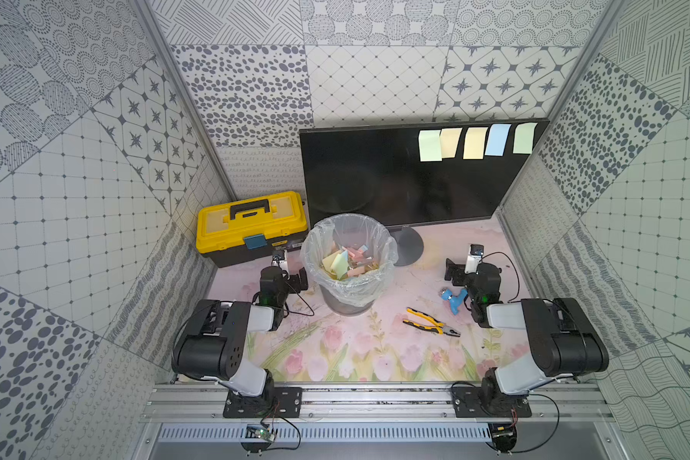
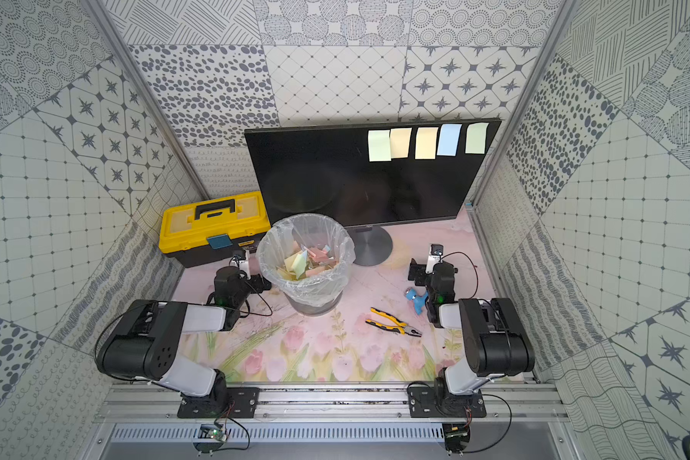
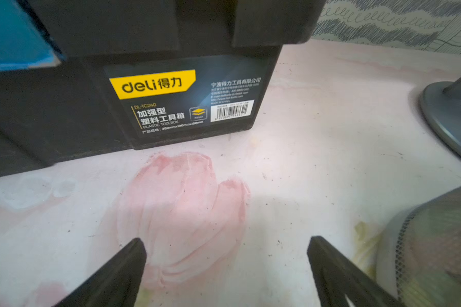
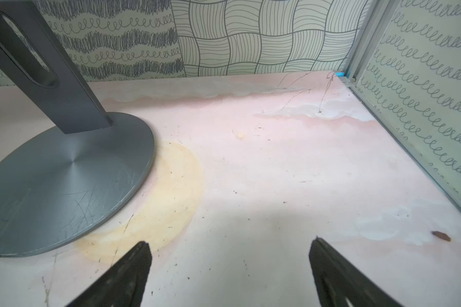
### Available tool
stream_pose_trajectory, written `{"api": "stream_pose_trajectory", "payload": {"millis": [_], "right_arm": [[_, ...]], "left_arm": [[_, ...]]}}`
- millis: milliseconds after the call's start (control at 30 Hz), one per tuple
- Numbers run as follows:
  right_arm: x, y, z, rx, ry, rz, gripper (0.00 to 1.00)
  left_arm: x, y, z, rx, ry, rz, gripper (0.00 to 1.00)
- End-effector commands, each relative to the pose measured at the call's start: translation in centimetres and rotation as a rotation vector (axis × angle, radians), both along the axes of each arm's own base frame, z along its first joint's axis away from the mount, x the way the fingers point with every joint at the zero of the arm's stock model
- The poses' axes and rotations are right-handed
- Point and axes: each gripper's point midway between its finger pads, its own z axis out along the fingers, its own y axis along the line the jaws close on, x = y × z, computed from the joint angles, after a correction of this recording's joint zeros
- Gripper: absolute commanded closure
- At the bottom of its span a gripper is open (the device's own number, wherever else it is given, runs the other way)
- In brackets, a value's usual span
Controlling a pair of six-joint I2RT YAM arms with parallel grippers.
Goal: Remove the sticky note from the monitor
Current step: Move the trash bin to the center of the board.
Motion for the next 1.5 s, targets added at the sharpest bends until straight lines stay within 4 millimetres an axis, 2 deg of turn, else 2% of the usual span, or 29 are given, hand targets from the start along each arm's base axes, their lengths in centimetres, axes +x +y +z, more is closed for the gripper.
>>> {"api": "stream_pose_trajectory", "payload": {"millis": [0, 400, 467, 567, 633, 700, 867, 1000, 1100, 1167, 1233, 1367, 1467], "right_arm": [[0.7, 0.1, 1.3, -0.007, -0.046, 0.001, 0.03], [0.7, 0.1, 1.3, 0.009, -0.046, 0.014, 0.03], [0.7, -0.1, 1.5, 0.012, -0.045, 0.000, 0.03], [0.5, -1.1, 2.5, 0.013, -0.012, -0.062, 0.03], [0.2, -1.6, 3.9, 0.025, 0.004, -0.095, 0.03], [-0.8, -1.7, 5.8, 0.053, -0.035, -0.107, 0.03], [-4.3, -3.3, 9.6, 0.152, -0.090, -0.231, 0.03], [-7.2, -4.9, 11.9, 0.264, -0.121, -0.364, 0.03], [-8.0, -4.3, 12.4, 0.319, -0.110, -0.341, 0.03], [-8.3, -3.9, 12.3, 0.320, -0.072, -0.324, 0.03], [-8.8, -4.1, 11.7, 0.306, -0.032, -0.339, 0.03], [-9.2, -4.6, 11.7, 0.318, -0.033, -0.375, 0.03], [-9.3, -4.8, 11.7, 0.349, -0.044, -0.401, 0.03]], "left_arm": [[0.7, -0.3, 1.2, 0.008, -0.052, -0.009, 0.01], [0.7, -0.2, 1.2, 0.006, -0.050, -0.007, 0.00], [0.8, 0.6, 2.0, 0.010, -0.061, 0.047, 0.01], [-0.2, 1.4, 4.4, 0.005, -0.091, 0.090, 0.01], [-1.4, 1.5, 6.6, -0.031, -0.107, 0.107, 0.00], [-2.5, 1.0, 7.9, -0.083, -0.078, 0.099, 0.01], [-5.6, 0.5, 13.0, -0.260, -0.020, 0.149, 0.01], [-7.3, -2.2, 16.9, -0.413, 0.138, 0.075, 0.01], [-7.8, -5.3, 20.4, -0.522, 0.209, -0.048, 0.01], [-8.0, -6.4, 22.2, -0.563, 0.229, -0.068, 0.01], [-8.1, -6.7, 23.2, -0.598, 0.284, -0.046, 0.01], [-9.0, -7.6, 22.4, -0.591, 0.483, -0.036, 0.05], [-9.6, -8.1, 22.6, -0.538, 0.591, -0.072, 0.10]]}}
